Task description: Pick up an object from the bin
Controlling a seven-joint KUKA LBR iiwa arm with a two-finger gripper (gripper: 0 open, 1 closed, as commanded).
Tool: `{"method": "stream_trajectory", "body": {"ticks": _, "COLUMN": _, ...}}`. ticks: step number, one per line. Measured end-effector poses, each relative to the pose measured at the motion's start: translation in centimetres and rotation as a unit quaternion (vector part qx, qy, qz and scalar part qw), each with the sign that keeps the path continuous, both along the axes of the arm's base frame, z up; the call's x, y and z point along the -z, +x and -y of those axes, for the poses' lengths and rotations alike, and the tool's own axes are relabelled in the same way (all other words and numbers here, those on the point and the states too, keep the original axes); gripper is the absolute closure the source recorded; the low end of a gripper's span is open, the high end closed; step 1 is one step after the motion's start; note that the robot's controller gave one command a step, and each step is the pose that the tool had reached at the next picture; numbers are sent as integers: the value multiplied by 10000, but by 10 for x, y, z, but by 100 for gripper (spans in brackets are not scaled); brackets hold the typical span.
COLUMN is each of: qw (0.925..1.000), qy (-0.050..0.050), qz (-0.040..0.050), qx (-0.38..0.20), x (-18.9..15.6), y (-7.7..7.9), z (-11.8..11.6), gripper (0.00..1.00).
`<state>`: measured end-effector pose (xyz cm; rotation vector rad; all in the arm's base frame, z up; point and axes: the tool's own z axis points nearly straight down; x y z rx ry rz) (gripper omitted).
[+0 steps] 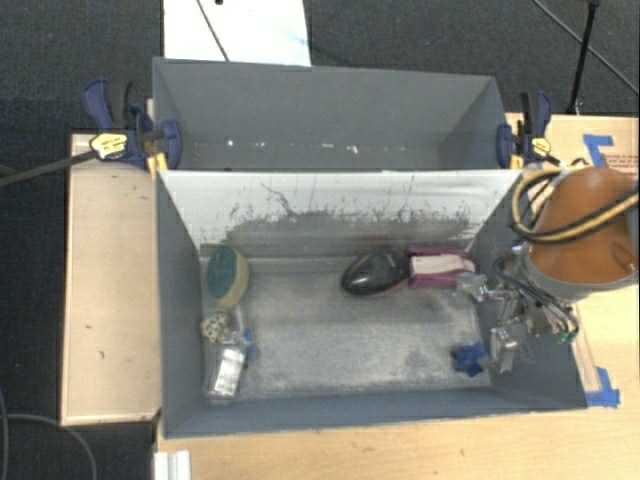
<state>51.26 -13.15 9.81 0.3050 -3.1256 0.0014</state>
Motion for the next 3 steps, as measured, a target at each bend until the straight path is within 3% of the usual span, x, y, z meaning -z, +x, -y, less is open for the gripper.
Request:
{"method": "stream_trajectory", "body": {"ticks": 1, "qw": 9899, "qy": 10, "qz": 10, "qx": -1420, "x": 26, "y": -16, "z": 7, "gripper": 0}}
{"method": "stream_trajectory", "body": {"ticks": 2, "qw": 9898, "qy": -10, "qz": 29, "qx": -1422, "x": 24, "y": -15, "z": 8, "gripper": 100}}
{"method": "stream_trajectory", "body": {"ticks": 3, "qw": 9879, "qy": -15, "qz": 63, "qx": -1546, "x": -183, "y": 6, "z": -2, "gripper": 100}}
